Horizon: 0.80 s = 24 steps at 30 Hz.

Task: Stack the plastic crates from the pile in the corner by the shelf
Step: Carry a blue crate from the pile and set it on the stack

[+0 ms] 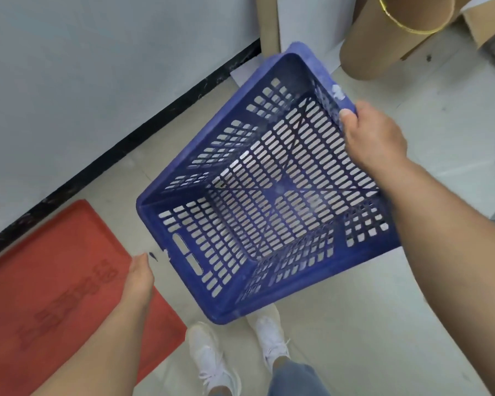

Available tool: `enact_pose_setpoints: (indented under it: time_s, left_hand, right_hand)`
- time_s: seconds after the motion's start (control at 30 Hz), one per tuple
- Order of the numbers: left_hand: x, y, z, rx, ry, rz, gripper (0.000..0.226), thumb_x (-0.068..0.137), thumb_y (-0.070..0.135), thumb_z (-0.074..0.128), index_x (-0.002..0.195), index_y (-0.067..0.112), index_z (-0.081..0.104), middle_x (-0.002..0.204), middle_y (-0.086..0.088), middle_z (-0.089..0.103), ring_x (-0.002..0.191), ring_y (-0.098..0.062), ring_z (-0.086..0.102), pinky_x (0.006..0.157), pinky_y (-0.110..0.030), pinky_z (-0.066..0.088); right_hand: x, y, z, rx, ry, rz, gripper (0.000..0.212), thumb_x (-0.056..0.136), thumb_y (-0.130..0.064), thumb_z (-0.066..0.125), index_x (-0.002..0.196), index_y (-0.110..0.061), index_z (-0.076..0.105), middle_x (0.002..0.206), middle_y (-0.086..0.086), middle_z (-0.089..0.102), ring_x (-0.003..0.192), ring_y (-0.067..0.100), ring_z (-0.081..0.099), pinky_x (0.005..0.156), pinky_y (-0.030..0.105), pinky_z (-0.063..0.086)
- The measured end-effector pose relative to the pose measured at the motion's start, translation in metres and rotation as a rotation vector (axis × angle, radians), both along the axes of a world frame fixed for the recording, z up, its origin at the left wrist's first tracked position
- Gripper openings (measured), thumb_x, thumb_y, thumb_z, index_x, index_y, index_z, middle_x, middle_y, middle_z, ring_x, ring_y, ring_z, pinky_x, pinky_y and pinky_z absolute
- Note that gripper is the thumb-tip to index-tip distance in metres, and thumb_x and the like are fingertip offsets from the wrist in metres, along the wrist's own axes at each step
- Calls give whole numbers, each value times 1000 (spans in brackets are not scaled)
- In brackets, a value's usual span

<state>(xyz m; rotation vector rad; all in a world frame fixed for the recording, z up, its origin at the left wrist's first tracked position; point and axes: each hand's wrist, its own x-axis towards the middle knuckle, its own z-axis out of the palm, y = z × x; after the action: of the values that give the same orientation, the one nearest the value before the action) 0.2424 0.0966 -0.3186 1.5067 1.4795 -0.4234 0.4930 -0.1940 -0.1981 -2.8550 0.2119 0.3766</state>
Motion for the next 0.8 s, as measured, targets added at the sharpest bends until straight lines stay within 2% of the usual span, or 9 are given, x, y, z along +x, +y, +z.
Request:
enact_pose_setpoints:
  time_s: [0.03, 0.1, 0.23, 0.33, 0.4, 0.53, 0.6, 0.67, 0.8]
  left_hand:
    - [2, -5, -12, -43, 19, 41, 50, 98, 38, 25, 137, 10, 39, 122, -15, 53, 109, -30, 52, 101, -41, 37]
    - [4, -11, -20, -142, 15, 101, 48, 98, 40, 26, 134, 12, 42, 125, -12, 53, 116, -30, 51, 99, -46, 37]
    - [15, -8, -40, -267, -89, 169, 37, 96, 44, 31, 98, 21, 59, 114, -8, 64, 97, -24, 60, 86, -45, 45]
    - [11, 8, -41, -331, -135, 184, 44, 93, 53, 34, 102, 22, 64, 106, -5, 69, 98, -25, 63, 87, -46, 48]
    - [4, 23, -33, -363, -161, 179, 48, 92, 57, 34, 98, 22, 65, 94, -5, 71, 86, -23, 65, 80, -43, 50]
    - [-17, 61, -4, -384, -161, 229, 52, 90, 63, 34, 91, 18, 60, 63, -5, 68, 63, -22, 63, 67, -40, 47]
    - [-35, 79, 13, -351, -145, 274, 53, 91, 61, 33, 93, 16, 59, 60, -6, 67, 68, -24, 60, 69, -41, 46]
    - [-58, 95, 32, -334, -157, 312, 52, 91, 60, 32, 89, 15, 58, 58, -5, 66, 63, -23, 59, 67, -40, 46]
    - [-113, 130, 63, -280, -211, 423, 51, 92, 58, 31, 81, 15, 57, 50, 0, 58, 41, -14, 54, 54, -32, 45]
  right_hand:
    - [1, -8, -7, 15, 3, -23, 39, 100, -40, 29, 113, -11, 52, 116, 23, 59, 105, 40, 53, 75, 39, 34]
    - [0, -21, -21, 99, 16, -66, 40, 97, -43, 30, 107, -13, 54, 111, 21, 62, 101, 40, 57, 80, 40, 41]
    - [-11, -41, -53, 224, 38, -181, 44, 82, -53, 28, 87, -17, 54, 97, 16, 68, 85, 40, 65, 82, 47, 51]
    - [-24, -43, -57, 317, 42, -281, 27, 90, -36, 37, 74, -20, 50, 78, 3, 65, 64, 31, 64, 76, 45, 52]
    - [-31, -39, -57, 376, 39, -324, 25, 89, -32, 40, 77, -18, 55, 74, 1, 64, 57, 25, 61, 75, 47, 52]
    - [-49, -25, -50, 399, 111, -386, 9, 81, -22, 50, 75, -16, 53, 74, 8, 66, 58, 28, 63, 69, 44, 52]
    - [-58, -10, -43, 375, 170, -370, 3, 75, -13, 52, 73, -15, 51, 67, 11, 66, 60, 30, 63, 68, 42, 50]
    - [-66, 10, -35, 380, 226, -336, 7, 75, -8, 51, 70, -13, 53, 68, 15, 65, 58, 30, 58, 68, 41, 50]
    - [-86, 61, -25, 397, 340, -193, 10, 81, -22, 55, 86, -14, 60, 82, 19, 66, 70, 33, 61, 79, 47, 53]
